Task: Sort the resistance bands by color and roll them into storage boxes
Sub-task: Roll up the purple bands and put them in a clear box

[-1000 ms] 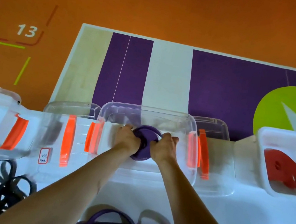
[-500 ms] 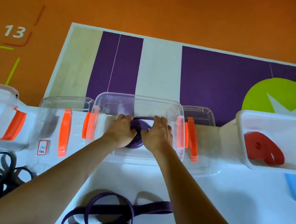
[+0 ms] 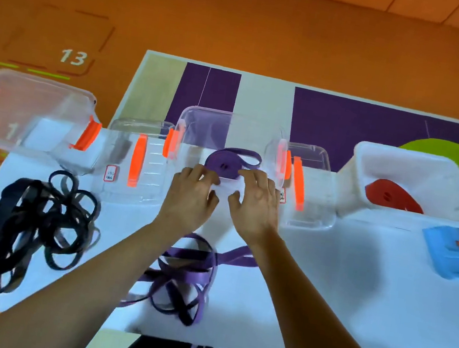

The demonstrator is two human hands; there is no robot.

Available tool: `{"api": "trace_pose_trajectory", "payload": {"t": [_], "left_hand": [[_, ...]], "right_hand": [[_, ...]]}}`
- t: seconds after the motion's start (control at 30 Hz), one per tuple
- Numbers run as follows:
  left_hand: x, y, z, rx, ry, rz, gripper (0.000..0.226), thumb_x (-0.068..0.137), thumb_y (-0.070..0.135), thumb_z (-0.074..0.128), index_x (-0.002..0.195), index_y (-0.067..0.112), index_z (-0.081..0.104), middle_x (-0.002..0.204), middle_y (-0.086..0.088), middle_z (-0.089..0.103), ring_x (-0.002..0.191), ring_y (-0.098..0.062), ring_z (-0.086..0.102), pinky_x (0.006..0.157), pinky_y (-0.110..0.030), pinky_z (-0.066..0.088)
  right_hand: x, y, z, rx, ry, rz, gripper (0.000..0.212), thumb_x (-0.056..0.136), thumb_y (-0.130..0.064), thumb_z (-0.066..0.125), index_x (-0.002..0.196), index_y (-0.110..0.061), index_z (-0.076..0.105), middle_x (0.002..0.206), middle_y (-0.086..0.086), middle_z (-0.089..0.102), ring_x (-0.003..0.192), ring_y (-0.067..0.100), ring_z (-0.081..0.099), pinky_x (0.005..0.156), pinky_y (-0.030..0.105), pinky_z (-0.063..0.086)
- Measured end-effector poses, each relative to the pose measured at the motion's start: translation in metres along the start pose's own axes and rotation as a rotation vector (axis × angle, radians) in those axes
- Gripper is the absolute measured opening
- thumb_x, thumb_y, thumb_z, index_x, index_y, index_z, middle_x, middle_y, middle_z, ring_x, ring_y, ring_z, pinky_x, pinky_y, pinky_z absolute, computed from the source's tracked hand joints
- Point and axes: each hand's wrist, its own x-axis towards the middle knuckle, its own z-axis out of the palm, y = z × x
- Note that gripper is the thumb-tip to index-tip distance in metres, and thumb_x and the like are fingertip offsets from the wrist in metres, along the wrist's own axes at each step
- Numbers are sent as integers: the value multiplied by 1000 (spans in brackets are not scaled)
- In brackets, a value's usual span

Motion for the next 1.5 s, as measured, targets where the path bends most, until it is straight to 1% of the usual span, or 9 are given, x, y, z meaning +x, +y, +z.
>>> {"api": "trace_pose_trajectory", "payload": {"t": [0.17, 0.37, 0.53, 0.7, 0.9, 1.03, 1.23, 1.4, 1.5], "left_hand": [[-85, 5, 12, 31, 13, -31, 27, 80, 8, 74, 105, 14, 69, 107, -8, 67, 90, -35, 62, 80, -45, 49], [-173, -5, 52, 196, -297, -94, 55, 78, 30, 72, 131, 21, 64, 123, -7, 68, 114, -39, 63, 88, -51, 52], [-206, -9, 52, 227, -398, -174, 51, 89, 22, 69, 138, 23, 55, 129, -10, 57, 121, -38, 52, 99, -48, 48], [-223, -17, 37, 108, -345, -212, 35, 97, 20, 60, 132, 17, 58, 130, -11, 56, 125, -33, 47, 96, -43, 51], [-213, -19, 10, 50, -289, -251, 39, 93, 22, 65, 131, 17, 58, 127, -7, 56, 123, -31, 48, 92, -42, 53], [-194, -10, -11, -36, -445, -204, 58, 85, 35, 71, 139, 28, 51, 135, 0, 57, 123, -26, 58, 99, -42, 51], [-170, 51, -65, -545, -250, -116, 88, 72, 41, 89, 143, 42, 37, 126, 34, 44, 104, 14, 50, 87, -10, 40], [-161, 60, -101, -387, 80, -234, 65, 63, 59, 86, 106, 32, 45, 107, 18, 47, 105, -16, 53, 77, -42, 57], [-155, 60, -125, -432, 6, -121, 87, 66, 55, 88, 136, 35, 40, 130, 16, 42, 122, -11, 42, 99, -33, 43]], "right_hand": [[-67, 23, 12, -20, -7, -67, 42, 76, -10, 70, 118, -11, 69, 121, 12, 66, 105, 39, 63, 89, 47, 48], [-112, 67, 21, -388, -490, 6, 67, 93, -24, 58, 154, -25, 32, 155, 1, 40, 148, 26, 31, 121, 46, 18], [-137, 84, 24, -565, -564, 42, 43, 93, -25, 57, 136, -25, 52, 127, 3, 55, 122, 26, 53, 109, 42, 37], [-154, 81, 2, -94, -330, 116, 21, 88, -29, 65, 108, -24, 70, 109, 3, 64, 107, 28, 61, 100, 39, 43], [-152, 25, -73, 566, -129, 318, 6, 88, -19, 61, 90, -24, 64, 86, -6, 62, 81, 17, 57, 75, 30, 46], [-135, -22, -132, 624, -167, 171, 10, 88, -13, 66, 94, -20, 71, 76, -9, 60, 69, 9, 53, 70, 23, 44], [-127, -83, -190, 395, -419, -60, 12, 85, -20, 79, 94, -12, 77, 80, 3, 70, 65, 9, 56, 66, 23, 46], [-116, -117, -225, 438, -233, -93, 22, 83, -27, 84, 85, -9, 72, 65, -1, 57, 56, 11, 51, 57, 23, 44], [-108, -124, -241, 610, -140, -89, 22, 84, -25, 84, 86, -7, 72, 58, -9, 56, 54, 11, 51, 53, 24, 44]]}}
